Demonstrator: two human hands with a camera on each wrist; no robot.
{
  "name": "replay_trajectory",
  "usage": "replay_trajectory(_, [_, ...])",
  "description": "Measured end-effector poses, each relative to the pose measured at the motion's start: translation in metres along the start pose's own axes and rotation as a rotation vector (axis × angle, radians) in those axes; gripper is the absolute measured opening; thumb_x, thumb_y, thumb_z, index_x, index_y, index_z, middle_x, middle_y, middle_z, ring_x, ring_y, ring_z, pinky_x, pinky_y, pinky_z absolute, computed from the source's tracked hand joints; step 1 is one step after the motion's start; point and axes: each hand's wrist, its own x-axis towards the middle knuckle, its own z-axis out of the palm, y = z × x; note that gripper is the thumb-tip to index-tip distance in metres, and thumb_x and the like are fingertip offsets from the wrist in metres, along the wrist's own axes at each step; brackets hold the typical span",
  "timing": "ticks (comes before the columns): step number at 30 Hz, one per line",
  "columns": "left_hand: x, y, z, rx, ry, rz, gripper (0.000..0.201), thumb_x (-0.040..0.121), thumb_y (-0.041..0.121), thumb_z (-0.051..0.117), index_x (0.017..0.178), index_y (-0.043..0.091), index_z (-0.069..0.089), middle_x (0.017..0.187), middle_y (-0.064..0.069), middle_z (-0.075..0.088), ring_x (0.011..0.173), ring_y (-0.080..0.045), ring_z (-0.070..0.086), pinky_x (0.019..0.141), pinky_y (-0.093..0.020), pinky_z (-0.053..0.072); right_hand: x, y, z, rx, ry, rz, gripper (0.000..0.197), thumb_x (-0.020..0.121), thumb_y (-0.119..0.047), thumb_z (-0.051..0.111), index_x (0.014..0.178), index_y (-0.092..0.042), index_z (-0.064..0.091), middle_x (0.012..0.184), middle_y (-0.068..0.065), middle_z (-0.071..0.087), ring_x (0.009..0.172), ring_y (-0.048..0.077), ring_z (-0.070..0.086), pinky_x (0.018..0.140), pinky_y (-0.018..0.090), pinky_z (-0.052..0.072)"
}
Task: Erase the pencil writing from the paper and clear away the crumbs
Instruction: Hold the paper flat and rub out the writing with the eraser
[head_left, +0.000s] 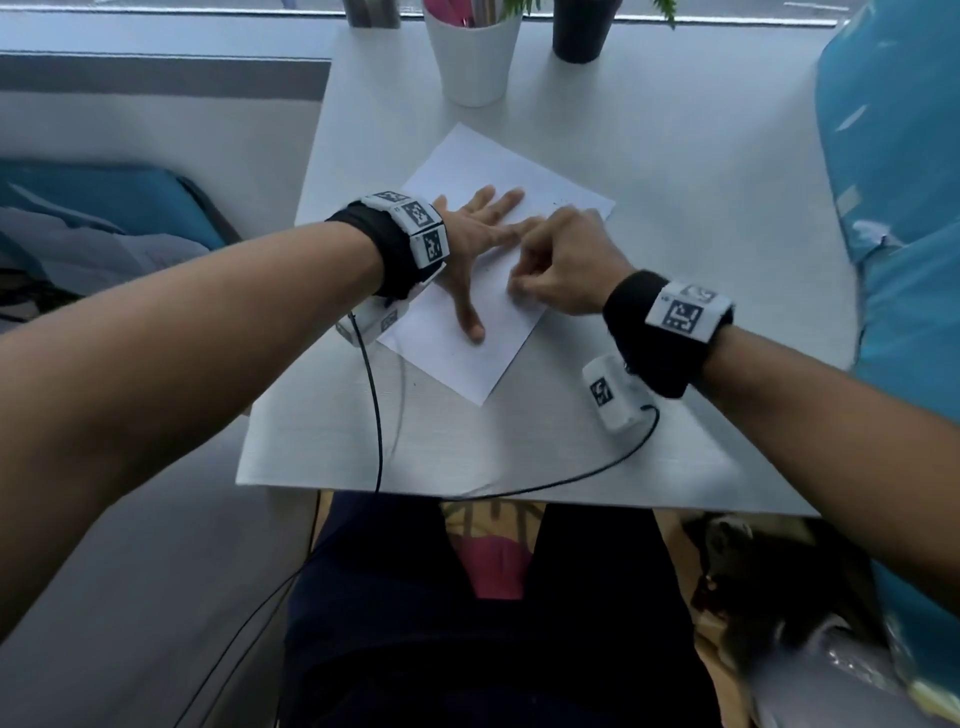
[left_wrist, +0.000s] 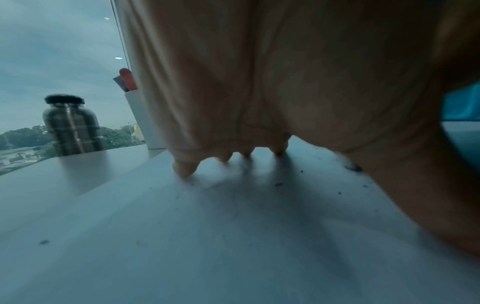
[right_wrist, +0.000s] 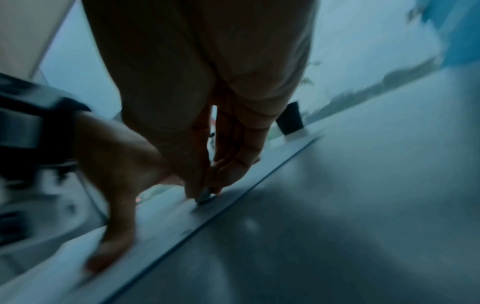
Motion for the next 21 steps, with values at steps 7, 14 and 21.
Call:
replay_trajectory(7, [0.002, -0.002, 0.000, -0.019, -0.003, 0.007, 0.160, 0.033, 0.067, 0.089, 0.149, 0.045, -0.020, 0.156, 0.009, -0.035, 0.144, -0.020, -0.031, 0.114, -0.067, -0.003, 0.025, 0.011, -0.024, -0.030, 0.114, 0.083, 0.010, 0.070, -0.018, 0.074, 0.069, -0.009, 0.075, 0.066, 0.008, 0.070, 0.061, 0.017, 0.061, 0.059, 0.019, 0.048])
replay_trajectory(14, [0.004, -0.004, 0.001, -0.025, 0.004, 0.007, 0.162, 0.028, 0.069, 0.087, 0.149, 0.046, -0.019, 0.157, 0.010, -0.034, 0.145, -0.019, -0.029, 0.114, -0.068, -0.002, 0.023, 0.007, -0.027, -0.033, 0.084, 0.077, 0.008, 0.071, -0.017, 0.073, 0.071, -0.009, 0.076, 0.069, 0.010, 0.071, 0.062, 0.014, 0.057, 0.060, 0.018, 0.042])
replay_trajectory(21, [0.004, -0.002, 0.002, -0.020, 0.015, -0.008, 0.163, 0.028, 0.069, 0.088, 0.148, 0.046, -0.020, 0.156, 0.010, -0.036, 0.145, -0.020, -0.030, 0.114, -0.067, -0.004, -0.013, -0.026, 0.005, 0.003, -0.142, -0.037, 0.011, 0.069, -0.011, 0.075, 0.059, -0.011, 0.069, 0.058, -0.002, 0.063, 0.050, 0.005, 0.051, 0.059, 0.022, 0.048])
